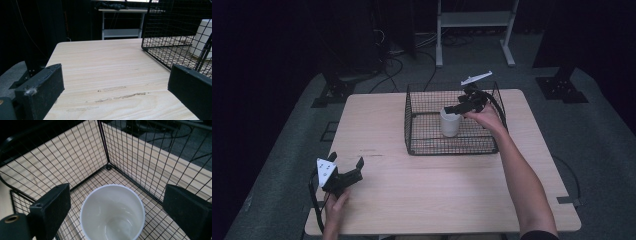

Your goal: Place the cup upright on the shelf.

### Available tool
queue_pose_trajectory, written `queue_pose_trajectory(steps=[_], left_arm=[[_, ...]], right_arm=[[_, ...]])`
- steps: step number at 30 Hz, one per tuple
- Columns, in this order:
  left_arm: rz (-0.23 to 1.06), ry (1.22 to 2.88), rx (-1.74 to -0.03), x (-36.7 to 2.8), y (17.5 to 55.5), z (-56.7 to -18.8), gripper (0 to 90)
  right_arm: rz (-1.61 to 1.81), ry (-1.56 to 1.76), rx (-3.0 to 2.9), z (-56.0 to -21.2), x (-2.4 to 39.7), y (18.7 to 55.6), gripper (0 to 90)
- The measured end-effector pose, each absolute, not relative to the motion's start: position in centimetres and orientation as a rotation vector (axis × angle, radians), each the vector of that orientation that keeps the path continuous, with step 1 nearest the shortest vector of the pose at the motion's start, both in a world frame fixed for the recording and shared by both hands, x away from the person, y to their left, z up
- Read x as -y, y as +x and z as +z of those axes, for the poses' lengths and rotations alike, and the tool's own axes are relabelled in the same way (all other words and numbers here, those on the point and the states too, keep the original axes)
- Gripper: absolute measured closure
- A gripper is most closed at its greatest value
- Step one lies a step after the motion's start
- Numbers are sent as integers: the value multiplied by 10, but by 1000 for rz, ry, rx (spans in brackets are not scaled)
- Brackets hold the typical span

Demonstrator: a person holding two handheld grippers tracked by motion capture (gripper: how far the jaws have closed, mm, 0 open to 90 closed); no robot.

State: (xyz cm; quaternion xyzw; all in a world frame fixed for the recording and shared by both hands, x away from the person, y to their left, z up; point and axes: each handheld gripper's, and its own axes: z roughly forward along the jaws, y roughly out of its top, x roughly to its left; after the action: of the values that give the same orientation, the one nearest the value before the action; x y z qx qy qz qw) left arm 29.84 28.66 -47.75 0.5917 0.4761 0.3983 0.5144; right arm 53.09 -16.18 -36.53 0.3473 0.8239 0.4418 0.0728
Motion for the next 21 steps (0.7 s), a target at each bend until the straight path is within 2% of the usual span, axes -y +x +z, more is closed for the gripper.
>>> queue_pose_trajectory(steps=[21], left_arm=[[957,1421,-1139,-287,298,-478,0]], right_arm=[[1402,987,-2474,-342,167,506,73]])
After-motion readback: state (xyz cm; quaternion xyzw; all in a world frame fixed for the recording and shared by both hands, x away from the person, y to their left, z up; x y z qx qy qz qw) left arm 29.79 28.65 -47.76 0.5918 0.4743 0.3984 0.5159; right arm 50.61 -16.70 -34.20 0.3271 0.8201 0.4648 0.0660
